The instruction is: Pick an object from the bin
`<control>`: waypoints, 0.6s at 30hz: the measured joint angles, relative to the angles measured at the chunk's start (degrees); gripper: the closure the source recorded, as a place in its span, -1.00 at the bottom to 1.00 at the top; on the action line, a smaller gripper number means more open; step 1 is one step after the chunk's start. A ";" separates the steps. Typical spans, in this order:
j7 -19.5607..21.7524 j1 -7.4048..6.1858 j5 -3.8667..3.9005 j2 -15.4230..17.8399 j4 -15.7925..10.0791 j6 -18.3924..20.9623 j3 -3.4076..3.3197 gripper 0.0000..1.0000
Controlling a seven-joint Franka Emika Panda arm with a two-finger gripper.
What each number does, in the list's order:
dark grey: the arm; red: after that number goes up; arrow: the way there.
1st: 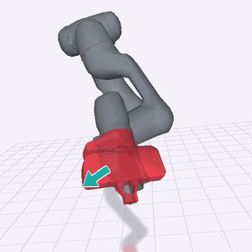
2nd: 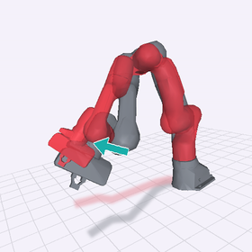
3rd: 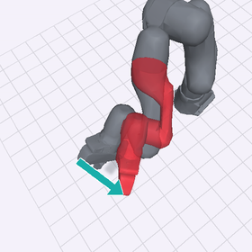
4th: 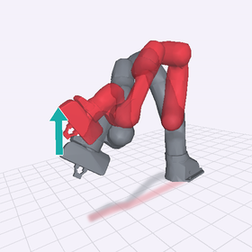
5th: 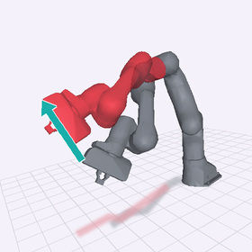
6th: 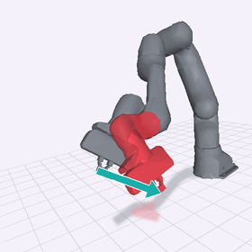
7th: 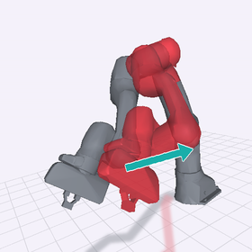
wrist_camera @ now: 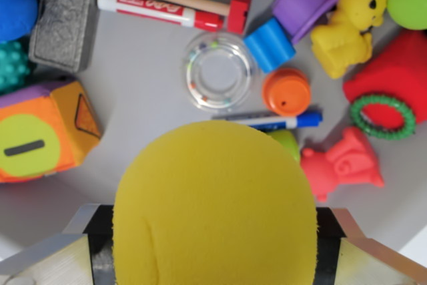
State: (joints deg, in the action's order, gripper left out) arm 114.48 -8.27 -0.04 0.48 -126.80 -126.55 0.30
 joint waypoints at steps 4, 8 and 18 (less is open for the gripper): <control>0.00 0.00 0.00 0.79 0.87 1.64 0.00 1.00; 0.00 0.00 0.00 1.56 1.64 3.20 0.00 1.00; 0.00 0.00 0.00 2.45 2.94 5.48 0.00 1.00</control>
State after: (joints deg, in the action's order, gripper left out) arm 114.48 -8.27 -0.04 2.93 -123.86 -121.07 0.30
